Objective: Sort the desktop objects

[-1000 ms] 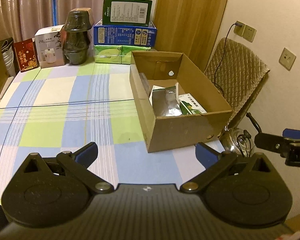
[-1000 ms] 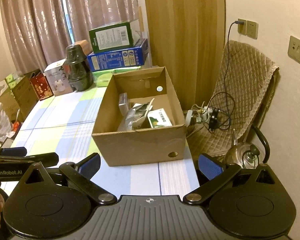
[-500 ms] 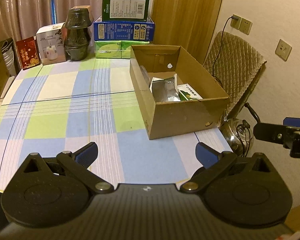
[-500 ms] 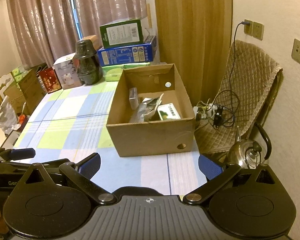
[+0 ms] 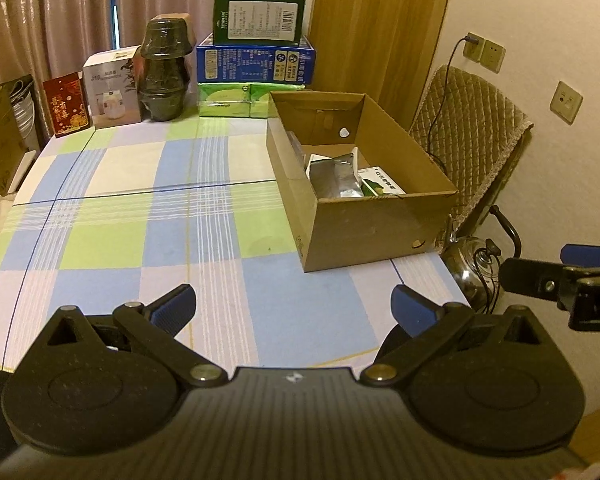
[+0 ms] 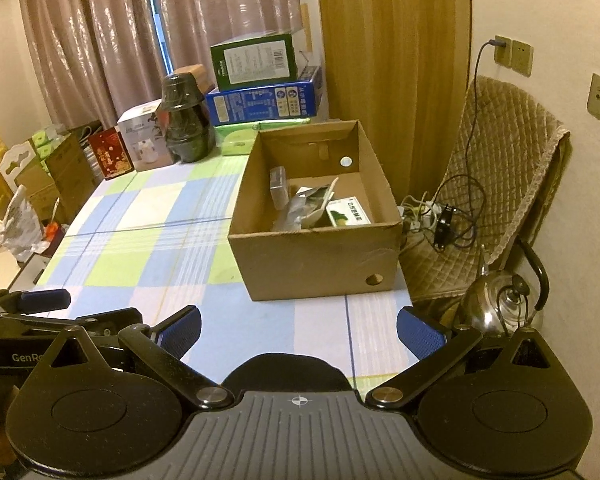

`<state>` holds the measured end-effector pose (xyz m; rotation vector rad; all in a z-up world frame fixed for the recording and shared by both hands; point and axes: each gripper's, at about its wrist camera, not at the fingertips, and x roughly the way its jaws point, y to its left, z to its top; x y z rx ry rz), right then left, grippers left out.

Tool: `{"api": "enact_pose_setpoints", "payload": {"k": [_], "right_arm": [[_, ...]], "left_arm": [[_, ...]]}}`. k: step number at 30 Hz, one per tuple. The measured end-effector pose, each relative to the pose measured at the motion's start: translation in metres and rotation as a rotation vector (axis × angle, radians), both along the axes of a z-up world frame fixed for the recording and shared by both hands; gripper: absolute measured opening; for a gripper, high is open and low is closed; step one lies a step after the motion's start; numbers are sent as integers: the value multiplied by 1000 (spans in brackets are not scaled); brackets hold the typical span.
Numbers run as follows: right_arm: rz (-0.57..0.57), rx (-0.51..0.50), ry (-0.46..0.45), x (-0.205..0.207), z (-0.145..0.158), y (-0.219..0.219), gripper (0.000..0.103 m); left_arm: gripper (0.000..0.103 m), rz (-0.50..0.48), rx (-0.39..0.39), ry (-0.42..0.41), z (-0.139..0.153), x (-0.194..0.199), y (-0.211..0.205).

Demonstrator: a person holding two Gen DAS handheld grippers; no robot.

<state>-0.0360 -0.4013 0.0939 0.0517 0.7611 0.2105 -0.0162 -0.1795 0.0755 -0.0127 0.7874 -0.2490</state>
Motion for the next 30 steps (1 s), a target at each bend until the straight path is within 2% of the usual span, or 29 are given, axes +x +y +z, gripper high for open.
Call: {"api": "enact_pose_setpoints", "payload": {"k": [30], "right_arm": [[13, 18, 25, 8, -8, 10, 101]], "left_arm": [[102, 50, 19, 33, -9, 3, 13]]}}
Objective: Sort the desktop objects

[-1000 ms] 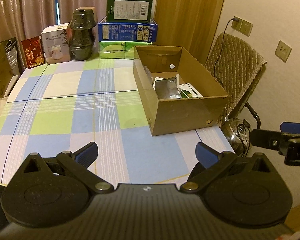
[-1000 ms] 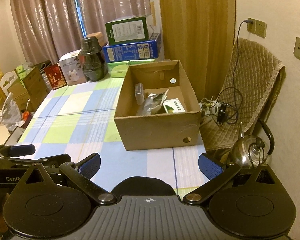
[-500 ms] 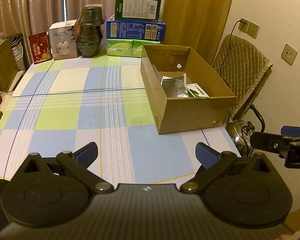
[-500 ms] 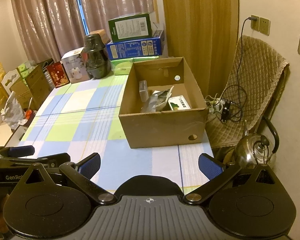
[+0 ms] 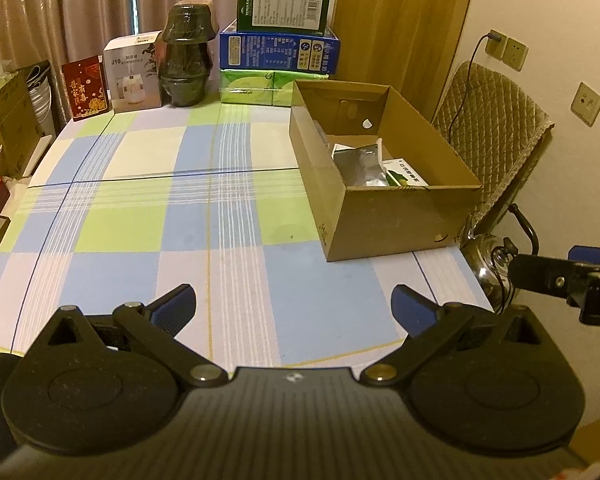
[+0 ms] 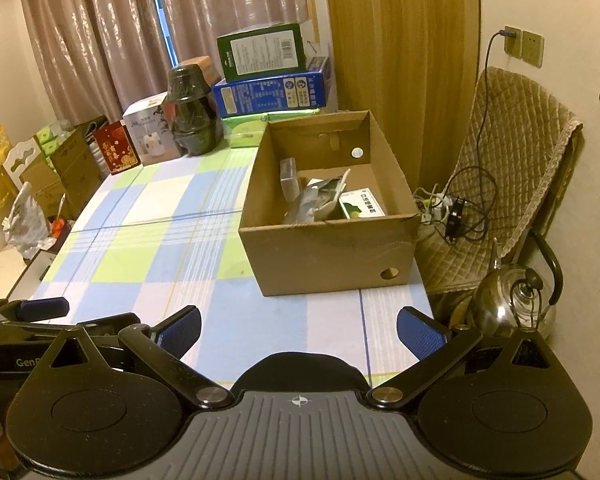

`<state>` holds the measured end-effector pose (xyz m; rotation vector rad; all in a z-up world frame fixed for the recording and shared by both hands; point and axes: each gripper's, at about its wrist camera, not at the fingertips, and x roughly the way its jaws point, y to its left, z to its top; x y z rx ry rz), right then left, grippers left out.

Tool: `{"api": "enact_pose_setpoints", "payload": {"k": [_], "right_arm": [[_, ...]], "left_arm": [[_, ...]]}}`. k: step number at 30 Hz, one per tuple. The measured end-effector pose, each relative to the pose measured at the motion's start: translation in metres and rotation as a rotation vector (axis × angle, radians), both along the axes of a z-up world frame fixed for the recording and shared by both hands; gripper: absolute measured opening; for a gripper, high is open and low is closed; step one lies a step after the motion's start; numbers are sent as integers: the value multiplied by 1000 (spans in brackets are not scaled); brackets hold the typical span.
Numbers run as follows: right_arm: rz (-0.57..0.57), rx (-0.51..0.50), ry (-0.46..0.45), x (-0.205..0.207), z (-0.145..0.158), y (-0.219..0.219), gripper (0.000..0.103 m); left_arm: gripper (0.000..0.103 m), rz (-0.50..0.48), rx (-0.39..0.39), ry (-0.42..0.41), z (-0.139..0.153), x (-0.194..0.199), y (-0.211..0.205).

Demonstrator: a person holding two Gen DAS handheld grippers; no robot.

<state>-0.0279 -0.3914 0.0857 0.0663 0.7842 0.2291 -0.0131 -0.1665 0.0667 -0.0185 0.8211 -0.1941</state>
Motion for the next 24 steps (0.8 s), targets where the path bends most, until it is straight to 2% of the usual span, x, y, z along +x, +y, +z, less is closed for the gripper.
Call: {"api": "enact_pose_setpoints", "payload": {"k": [20, 24], "right_arm": [[4, 0, 6, 3, -5, 5, 101], [4, 0, 7, 3, -6, 6, 101]], "left_arm": [[102, 14, -3, 10, -5, 5, 8], [102, 21, -10, -11, -4, 3, 10]]}}
